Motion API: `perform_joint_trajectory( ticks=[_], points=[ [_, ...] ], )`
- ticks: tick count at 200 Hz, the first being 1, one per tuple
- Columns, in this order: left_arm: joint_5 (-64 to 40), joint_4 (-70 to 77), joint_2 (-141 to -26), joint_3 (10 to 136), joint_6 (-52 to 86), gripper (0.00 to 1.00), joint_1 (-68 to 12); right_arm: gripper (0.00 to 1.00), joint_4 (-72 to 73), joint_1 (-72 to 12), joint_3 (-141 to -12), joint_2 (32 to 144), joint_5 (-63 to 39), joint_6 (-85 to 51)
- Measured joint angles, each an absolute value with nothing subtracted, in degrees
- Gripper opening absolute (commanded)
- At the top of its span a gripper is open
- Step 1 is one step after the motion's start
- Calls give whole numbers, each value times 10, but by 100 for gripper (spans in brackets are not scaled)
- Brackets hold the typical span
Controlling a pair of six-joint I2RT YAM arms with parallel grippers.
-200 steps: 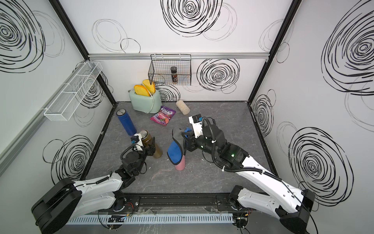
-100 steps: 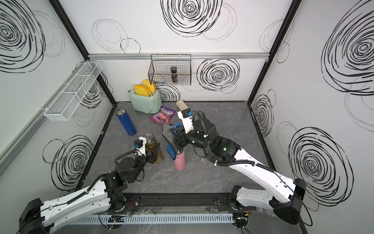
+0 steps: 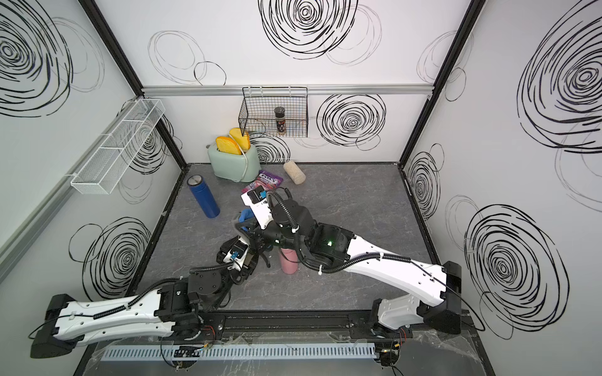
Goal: Wipe the surface of the thermos
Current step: Pick up the thermos from the center of the board, then wipe the dirt from the surface of the thermos.
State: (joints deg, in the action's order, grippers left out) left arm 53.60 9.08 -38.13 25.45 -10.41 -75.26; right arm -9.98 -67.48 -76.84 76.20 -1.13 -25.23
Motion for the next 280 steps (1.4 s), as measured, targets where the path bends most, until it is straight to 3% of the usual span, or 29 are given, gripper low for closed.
perform_joint_trajectory(
  ticks=[104,184,248,280],
  points=[
    [588,119,-356,268,-151,0,-768,0,-73,-741,-688,698,32,-316],
    [635,134,-386,280,-178,0,-819,0,-77,-632,-759,731,-31,-311],
    [646,136,-370,280,-184,0,-819,0,-78,-733,-670,654,3,-333],
    [646,141,-371,280,-184,0,-818,0,-83,-744,-657,643,17,-341]
  ],
)
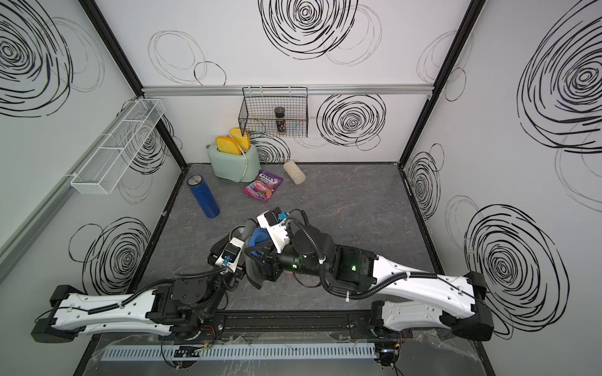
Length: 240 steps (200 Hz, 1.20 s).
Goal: Wipe the surface of the thermos
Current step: Wipe the dirt from the surface of the thermos.
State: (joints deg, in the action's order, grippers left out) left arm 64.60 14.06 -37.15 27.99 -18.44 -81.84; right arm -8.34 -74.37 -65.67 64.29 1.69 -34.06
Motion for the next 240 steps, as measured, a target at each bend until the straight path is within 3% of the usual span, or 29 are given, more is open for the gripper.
perform_joint_trajectory(
  ticks=[64,152,240],
  points=[
    [646,143,-379,281,-184,0,-819,0,-111,-638,-759,687,-15,-312],
    [650,138,-367,286,-193,0,-819,0,-103,-725,-750,697,2,-304],
    [645,153,-378,286,-195,0,-820,0,-126,-689,-734,684,2,-308]
  ],
)
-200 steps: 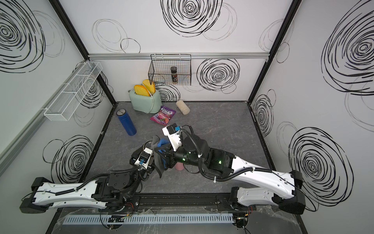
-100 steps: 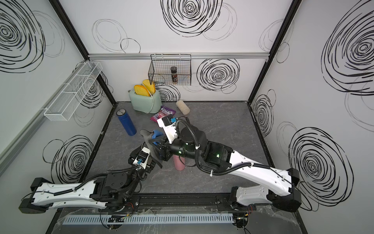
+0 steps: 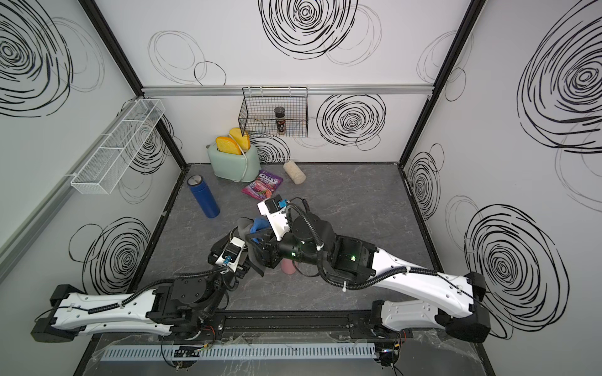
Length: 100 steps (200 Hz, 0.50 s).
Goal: Wipe the surface of the thermos
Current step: Wipe the dirt from the surface of the thermos.
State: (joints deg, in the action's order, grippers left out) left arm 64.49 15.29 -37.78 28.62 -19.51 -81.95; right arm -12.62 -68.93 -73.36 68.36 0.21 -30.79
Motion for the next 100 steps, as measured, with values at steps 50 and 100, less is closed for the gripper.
perform_joint_trajectory(
  ticks=[50,100],
  points=[
    [646,146,-373,286,-180,0,-822,0,-140,-673,-797,745,-6,-280],
    [646,113,-359,287,-168,0,-822,0,-143,-726,-745,713,38,-281]
  ],
)
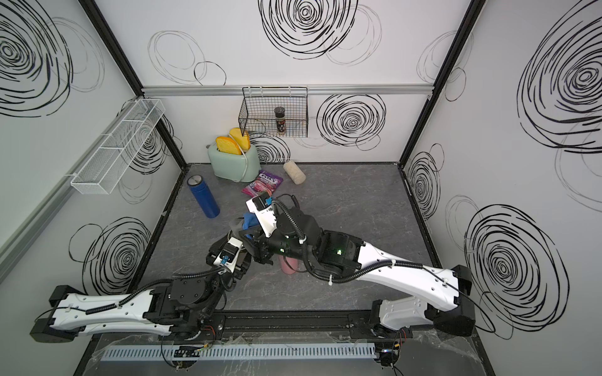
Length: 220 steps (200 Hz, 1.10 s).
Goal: Wipe the surface of the thermos
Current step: Wipe the dirt from the surface of the thermos.
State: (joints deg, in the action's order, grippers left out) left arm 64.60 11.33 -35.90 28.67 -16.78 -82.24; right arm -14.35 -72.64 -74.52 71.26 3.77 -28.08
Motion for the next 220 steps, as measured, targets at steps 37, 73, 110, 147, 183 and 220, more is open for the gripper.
perform_joint_trajectory(
  ticks=[37,73,110,147,183,220],
  points=[
    [646,101,-359,287,-167,0,-821,0,-145,-753,-693,674,69,-297],
    [632,103,-323,287,-138,0,-803,0,-165,-750,-665,651,89,-306],
    [535,30,-253,307,1,0,-666,0,-165,-738,-660,634,103,-306],
    [289,-54,-261,381,166,0,-433,0,-146,-736,-642,635,96,-309],
    [33,-72,-322,429,294,0,-238,0,-134,-743,-618,649,85,-319],
    [-132,-76,-336,437,389,0,-130,0,-116,-754,-607,654,81,-326]
  ],
)
